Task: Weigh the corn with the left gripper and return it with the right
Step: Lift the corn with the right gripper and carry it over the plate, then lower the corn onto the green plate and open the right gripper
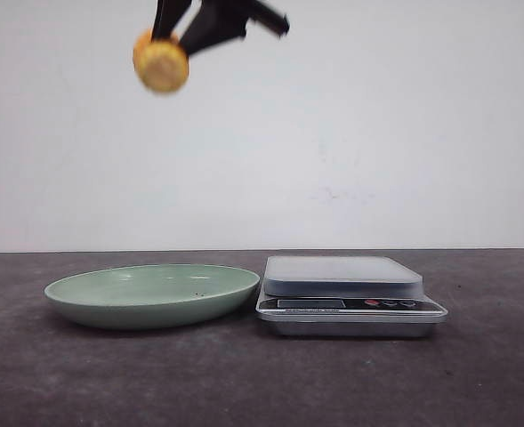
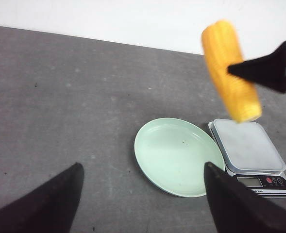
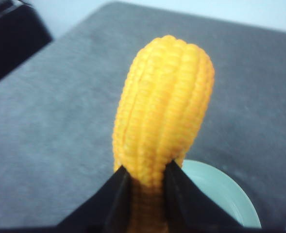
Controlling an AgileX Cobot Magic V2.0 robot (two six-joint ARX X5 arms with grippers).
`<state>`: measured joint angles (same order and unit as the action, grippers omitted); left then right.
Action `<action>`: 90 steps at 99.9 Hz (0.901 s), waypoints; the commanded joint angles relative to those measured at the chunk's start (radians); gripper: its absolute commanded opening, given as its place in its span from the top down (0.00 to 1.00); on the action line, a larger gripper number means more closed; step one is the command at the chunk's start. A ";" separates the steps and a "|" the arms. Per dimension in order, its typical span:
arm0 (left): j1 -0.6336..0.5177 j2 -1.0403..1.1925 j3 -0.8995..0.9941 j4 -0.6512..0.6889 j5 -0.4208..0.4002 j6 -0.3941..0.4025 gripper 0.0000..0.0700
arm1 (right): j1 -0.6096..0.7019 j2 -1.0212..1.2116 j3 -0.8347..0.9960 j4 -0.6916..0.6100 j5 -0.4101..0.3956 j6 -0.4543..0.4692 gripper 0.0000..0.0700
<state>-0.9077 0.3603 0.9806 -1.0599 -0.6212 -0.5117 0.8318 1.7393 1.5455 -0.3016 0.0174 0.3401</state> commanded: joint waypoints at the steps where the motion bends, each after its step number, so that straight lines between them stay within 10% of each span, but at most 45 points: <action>1: -0.010 0.003 0.015 0.005 0.000 0.009 0.33 | 0.010 0.054 0.021 0.017 0.025 0.067 1.00; 33: -0.010 0.003 0.015 0.006 0.000 0.010 0.33 | 0.031 0.204 0.021 0.012 0.177 0.219 1.00; 90: -0.010 0.003 0.015 0.005 -0.009 0.025 0.33 | 0.057 0.304 0.021 -0.065 0.171 0.278 1.00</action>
<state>-0.9077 0.3603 0.9806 -1.0603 -0.6258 -0.5014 0.8772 2.0224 1.5455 -0.3771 0.1928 0.6041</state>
